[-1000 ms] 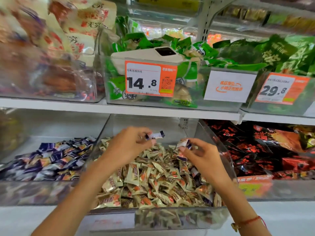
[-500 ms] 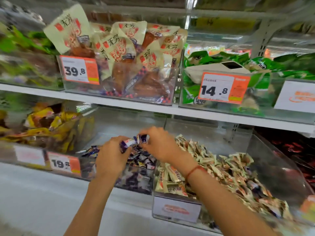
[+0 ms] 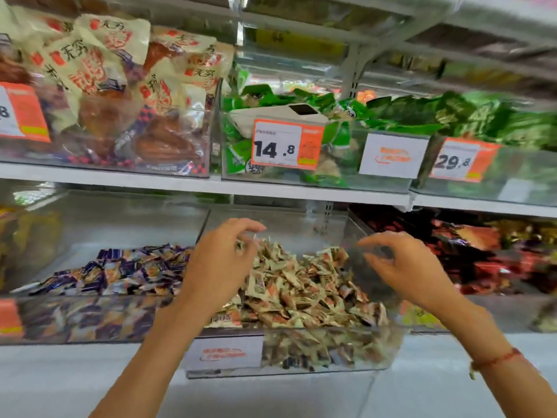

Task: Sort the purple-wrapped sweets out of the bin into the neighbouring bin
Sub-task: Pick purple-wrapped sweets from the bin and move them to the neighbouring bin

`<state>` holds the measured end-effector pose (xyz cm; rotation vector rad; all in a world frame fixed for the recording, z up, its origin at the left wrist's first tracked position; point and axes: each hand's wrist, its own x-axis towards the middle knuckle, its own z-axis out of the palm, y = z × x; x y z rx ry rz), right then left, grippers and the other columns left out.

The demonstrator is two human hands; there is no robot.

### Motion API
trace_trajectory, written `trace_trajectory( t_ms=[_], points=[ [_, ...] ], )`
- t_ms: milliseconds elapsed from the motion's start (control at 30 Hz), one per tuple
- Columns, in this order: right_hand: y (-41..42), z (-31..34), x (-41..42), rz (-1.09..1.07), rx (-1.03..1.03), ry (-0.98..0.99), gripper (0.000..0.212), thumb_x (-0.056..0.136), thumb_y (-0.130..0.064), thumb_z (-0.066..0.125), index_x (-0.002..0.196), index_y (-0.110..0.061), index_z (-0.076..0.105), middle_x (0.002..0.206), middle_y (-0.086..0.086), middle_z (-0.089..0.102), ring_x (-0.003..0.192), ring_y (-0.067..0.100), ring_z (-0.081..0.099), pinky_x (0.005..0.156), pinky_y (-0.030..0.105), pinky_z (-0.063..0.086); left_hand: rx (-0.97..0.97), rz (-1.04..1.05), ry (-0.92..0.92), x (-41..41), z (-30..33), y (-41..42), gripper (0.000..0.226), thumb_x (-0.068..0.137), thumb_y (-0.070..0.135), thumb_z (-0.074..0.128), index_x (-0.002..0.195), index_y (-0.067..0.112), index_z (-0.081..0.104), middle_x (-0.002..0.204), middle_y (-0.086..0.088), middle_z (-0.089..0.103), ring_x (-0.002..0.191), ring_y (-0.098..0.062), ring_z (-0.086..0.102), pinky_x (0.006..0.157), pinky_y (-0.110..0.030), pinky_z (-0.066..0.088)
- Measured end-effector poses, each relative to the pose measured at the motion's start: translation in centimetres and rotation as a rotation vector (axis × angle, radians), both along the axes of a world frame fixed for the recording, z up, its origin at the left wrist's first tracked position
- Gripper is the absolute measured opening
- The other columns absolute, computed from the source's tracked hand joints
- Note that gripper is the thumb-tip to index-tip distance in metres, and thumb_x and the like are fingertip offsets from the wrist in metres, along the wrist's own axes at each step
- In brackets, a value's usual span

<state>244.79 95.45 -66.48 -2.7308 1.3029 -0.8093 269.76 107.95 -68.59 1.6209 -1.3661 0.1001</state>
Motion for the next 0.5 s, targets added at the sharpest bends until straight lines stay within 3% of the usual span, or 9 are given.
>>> trace_trajectory(
  t_ms=[67,133,200,300,367,500],
  points=[
    [-0.8,-0.8,-1.7,-0.052,0.007,0.014,0.03,0.092,-0.022,0.061,0.122,-0.028,0.062,0.111,-0.005,0.061,0.106,0.017,0.054,0.074,0.027,0.04,0.158,-0.201,-0.112,-1.9,-0.6,-2.3,0.023,0.093,0.027,0.058,0.113,0.038,0.062,0.114,0.019,0.059,0.098,0.007,0.053,0.085,-0.022,0.045],
    [-1.4,-1.9,-2.2,-0.032,0.028,0.052,0.035,0.091,-0.02,0.061,0.126,-0.027,0.06,0.115,-0.003,0.062,0.107,0.019,0.056,0.076,0.03,0.045,0.399,-0.376,-0.234,-3.0,-1.3,-4.6,0.03,0.093,0.035,0.057,0.123,0.038,0.058,0.131,0.014,0.052,0.122,-0.004,0.046,0.103,-0.03,0.038],
    [-1.8,-2.8,-2.4,-0.016,0.01,0.035,0.035,0.089,-0.015,0.063,0.123,-0.027,0.063,0.113,-0.002,0.065,0.108,0.021,0.055,0.081,0.036,0.051,0.638,-0.453,-0.352,-3.6,-2.1,-6.7,0.038,0.093,0.045,0.052,0.131,0.039,0.05,0.144,0.011,0.041,0.134,-0.011,0.035,0.113,-0.036,0.027],
    [-2.8,-3.3,-2.1,0.068,-0.141,0.065,0.035,0.084,-0.009,0.068,0.115,-0.025,0.07,0.105,-0.006,0.068,0.106,0.02,0.057,0.076,0.034,0.054,0.824,-0.457,-0.438,-3.8,-3.0,-8.8,0.043,0.096,0.05,0.04,0.137,0.04,0.043,0.153,0.011,0.026,0.142,-0.015,0.021,0.115,-0.042,0.013],
    [-3.3,-3.3,-0.6,0.138,-0.129,0.17,0.033,0.09,-0.011,0.061,0.119,-0.026,0.068,0.114,-0.009,0.065,0.113,0.017,0.055,0.081,0.034,0.053,0.866,-0.458,-0.414,-3.4,-3.0,-9.5,0.04,0.096,0.05,0.041,0.134,0.039,0.047,0.153,0.014,0.027,0.141,-0.014,0.023,0.116,-0.044,0.012],
    [-5.0,-4.3,3.8,0.108,0.126,0.672,0.036,0.089,-0.007,0.052,0.123,-0.018,0.059,0.125,0.005,0.056,0.117,0.026,0.054,0.088,0.036,0.047,0.811,-0.315,-0.395,-2.4,-2.6,-9.6,0.025,0.091,0.04,0.057,0.115,0.046,0.059,0.148,0.017,0.036,0.136,-0.012,0.034,0.117,-0.048,0.017]
  ],
)
